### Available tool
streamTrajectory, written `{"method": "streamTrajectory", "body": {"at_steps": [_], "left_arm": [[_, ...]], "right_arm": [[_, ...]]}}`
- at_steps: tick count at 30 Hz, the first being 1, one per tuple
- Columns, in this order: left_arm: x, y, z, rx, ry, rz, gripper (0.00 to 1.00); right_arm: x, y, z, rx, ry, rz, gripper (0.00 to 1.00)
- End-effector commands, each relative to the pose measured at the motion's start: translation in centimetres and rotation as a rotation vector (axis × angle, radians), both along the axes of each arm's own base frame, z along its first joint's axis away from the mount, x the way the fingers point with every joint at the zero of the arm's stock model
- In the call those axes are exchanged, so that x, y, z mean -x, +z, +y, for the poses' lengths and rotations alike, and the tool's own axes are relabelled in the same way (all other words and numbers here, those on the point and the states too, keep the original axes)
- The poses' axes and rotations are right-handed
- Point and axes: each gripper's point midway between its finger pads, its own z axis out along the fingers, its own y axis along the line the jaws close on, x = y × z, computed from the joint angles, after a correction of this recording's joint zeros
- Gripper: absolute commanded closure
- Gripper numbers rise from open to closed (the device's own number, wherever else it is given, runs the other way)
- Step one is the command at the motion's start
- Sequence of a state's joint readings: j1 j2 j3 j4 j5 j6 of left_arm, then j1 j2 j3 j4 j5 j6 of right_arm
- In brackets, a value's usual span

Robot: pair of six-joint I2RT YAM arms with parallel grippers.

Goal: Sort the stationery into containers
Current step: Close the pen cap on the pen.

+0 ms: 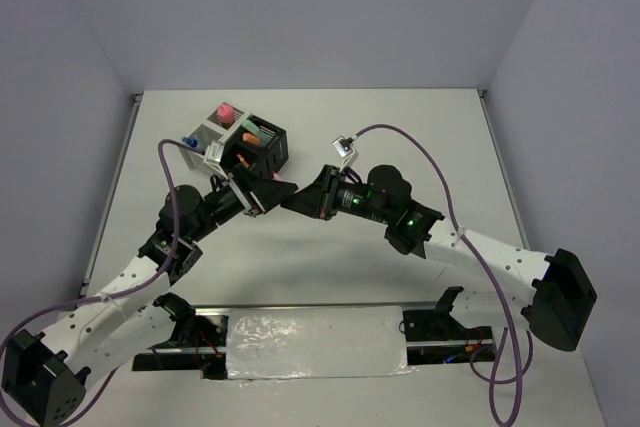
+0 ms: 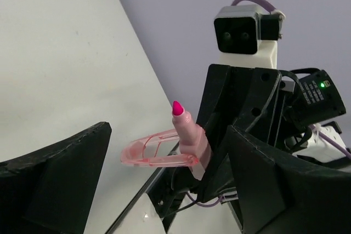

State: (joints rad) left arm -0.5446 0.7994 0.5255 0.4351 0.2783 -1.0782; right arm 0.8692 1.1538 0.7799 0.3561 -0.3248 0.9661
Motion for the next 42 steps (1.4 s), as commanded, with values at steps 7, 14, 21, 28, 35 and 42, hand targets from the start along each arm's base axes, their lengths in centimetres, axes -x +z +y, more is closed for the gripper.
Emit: {"method": "streamTrajectory", "body": {"at_steps": [7, 14, 21, 28, 35, 42], "left_arm": [[0.0, 1.5, 0.2, 0.081, 0.025, 0.125, 0.01], [1.0, 1.8, -0.4, 0.224, -0.006, 0.203, 0.01], [1.0, 1.8, 0.1, 0.243, 0.035, 0.243, 0.01], [0.7, 0.3, 1.4, 0.142, 0.130, 0.326, 0.01], [1.2, 1.7, 0.4, 0.245, 0.056, 0.323, 0.01], [0.6, 4.1, 0.8, 0.386, 0.062, 0.229, 0.01]], "right_arm": [[-2.0, 2.1, 0.5, 0.020, -0.031, -0.116, 1.00], [-2.1, 2.8, 1.8, 0.010, 0.024, -0.174, 1.00], [-2.3, 2.9, 2.0, 0.040, 0.034, -0.224, 1.00], [-3.8, 1.6, 1.2, 0.166, -0.040, -0.260, 1.00], [-2.8, 2.1, 2.2, 0.133, 0.029, -0.286, 1.00], [-0.4, 2.9, 3.7, 0.061, 0.133, -0.272, 1.00]]}}
